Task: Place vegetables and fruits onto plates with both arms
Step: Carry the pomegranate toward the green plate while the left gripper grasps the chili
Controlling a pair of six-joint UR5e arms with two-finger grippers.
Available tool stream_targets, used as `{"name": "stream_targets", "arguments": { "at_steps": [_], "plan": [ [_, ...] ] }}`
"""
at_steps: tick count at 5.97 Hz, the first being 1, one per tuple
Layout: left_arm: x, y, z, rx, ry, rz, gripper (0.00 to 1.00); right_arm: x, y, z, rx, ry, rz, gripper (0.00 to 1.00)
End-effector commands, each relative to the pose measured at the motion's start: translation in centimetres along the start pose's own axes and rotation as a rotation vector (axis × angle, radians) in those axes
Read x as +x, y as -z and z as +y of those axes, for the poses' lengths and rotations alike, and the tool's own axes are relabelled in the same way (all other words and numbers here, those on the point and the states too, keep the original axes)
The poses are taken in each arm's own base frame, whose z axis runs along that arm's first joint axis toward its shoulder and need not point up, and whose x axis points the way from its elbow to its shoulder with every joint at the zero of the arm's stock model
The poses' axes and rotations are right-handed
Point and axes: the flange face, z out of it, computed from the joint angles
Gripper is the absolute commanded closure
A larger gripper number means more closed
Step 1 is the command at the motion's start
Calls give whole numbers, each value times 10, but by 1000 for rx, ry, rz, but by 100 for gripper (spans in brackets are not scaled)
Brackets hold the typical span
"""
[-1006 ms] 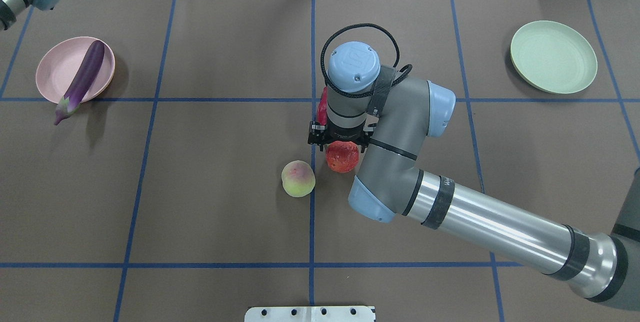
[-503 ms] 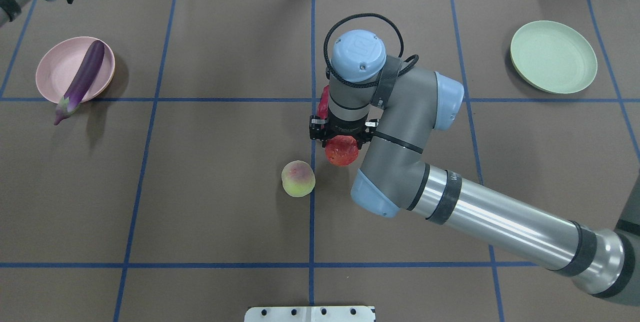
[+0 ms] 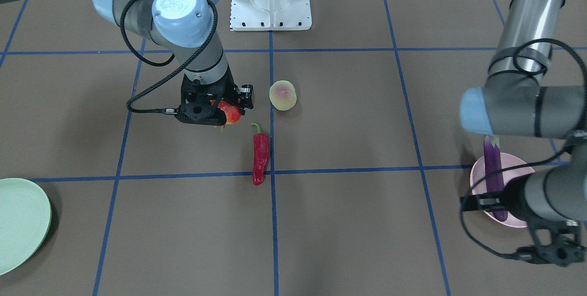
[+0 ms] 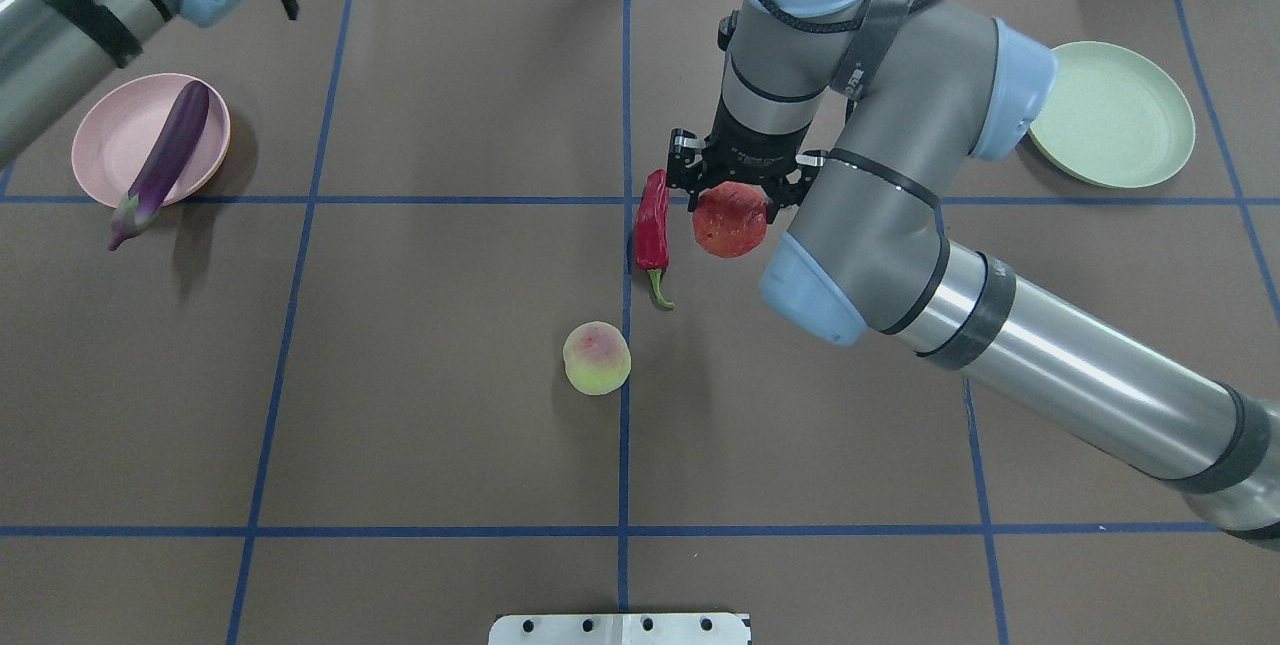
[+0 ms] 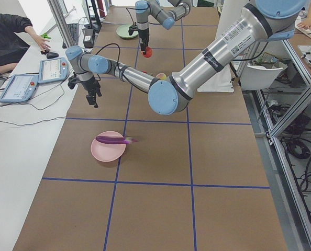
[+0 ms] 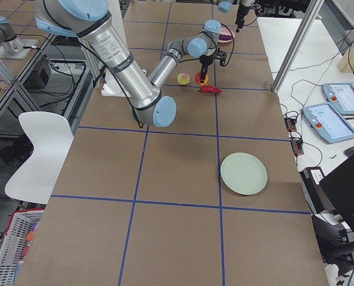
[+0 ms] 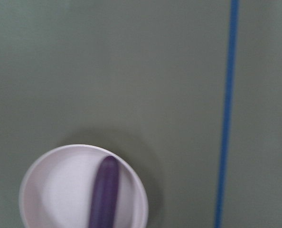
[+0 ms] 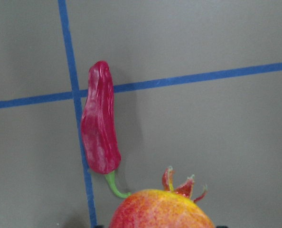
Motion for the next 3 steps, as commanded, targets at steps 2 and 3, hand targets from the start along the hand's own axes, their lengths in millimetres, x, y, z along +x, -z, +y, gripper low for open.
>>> {"name": "stream_targets", "arguments": {
  "at_steps": [2, 3],
  "plan": [
    [233, -5, 97, 7, 39, 170, 0, 111, 70, -101, 134, 117, 42, 100],
    [263, -23, 118, 28, 40, 206, 0, 157, 88, -129, 165, 189, 79, 100]
  ]
}}
